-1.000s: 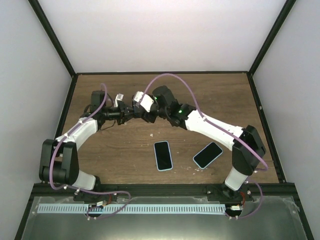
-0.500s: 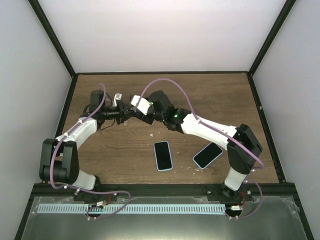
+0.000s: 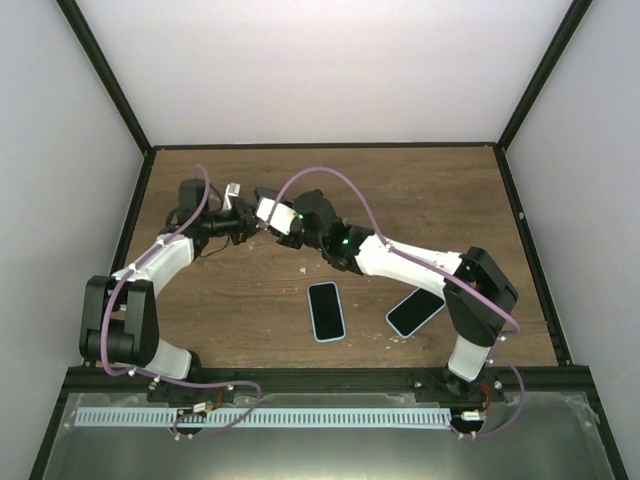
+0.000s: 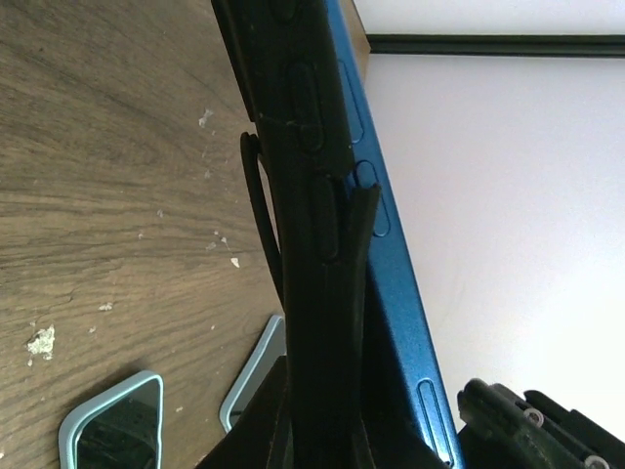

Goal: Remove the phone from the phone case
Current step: Remove the phone case from the phone.

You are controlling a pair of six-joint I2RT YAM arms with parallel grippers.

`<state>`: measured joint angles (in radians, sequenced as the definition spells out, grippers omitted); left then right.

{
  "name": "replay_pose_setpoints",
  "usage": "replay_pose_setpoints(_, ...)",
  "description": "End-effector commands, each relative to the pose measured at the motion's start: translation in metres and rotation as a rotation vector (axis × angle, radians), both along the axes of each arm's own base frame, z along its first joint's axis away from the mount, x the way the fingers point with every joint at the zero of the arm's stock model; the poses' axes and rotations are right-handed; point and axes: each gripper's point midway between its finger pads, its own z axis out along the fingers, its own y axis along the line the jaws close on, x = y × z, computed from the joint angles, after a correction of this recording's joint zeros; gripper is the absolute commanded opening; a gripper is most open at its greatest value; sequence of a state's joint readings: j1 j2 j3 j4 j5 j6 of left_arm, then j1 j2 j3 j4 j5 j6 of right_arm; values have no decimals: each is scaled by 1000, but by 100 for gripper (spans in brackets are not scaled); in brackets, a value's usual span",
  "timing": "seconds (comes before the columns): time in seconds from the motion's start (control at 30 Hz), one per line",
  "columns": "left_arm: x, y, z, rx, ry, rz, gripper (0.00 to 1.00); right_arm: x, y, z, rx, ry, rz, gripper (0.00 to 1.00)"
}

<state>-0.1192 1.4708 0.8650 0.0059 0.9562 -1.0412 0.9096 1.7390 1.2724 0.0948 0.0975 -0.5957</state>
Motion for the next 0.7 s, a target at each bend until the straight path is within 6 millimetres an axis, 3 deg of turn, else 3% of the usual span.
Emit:
replay_pose_setpoints(0.0, -20, -15, 24, -73, -71, -144, 0, 32, -27, -12, -77, -51, -145, 27)
replay_pose_setpoints(0.27, -13, -9, 9, 12, -68, -108, 0, 23, -30, 33, -2, -42, -133, 1)
replay_pose_setpoints(0.67, -7, 14, -32, 230, -48, -32, 0, 22, -38, 90, 65, -116, -154, 1)
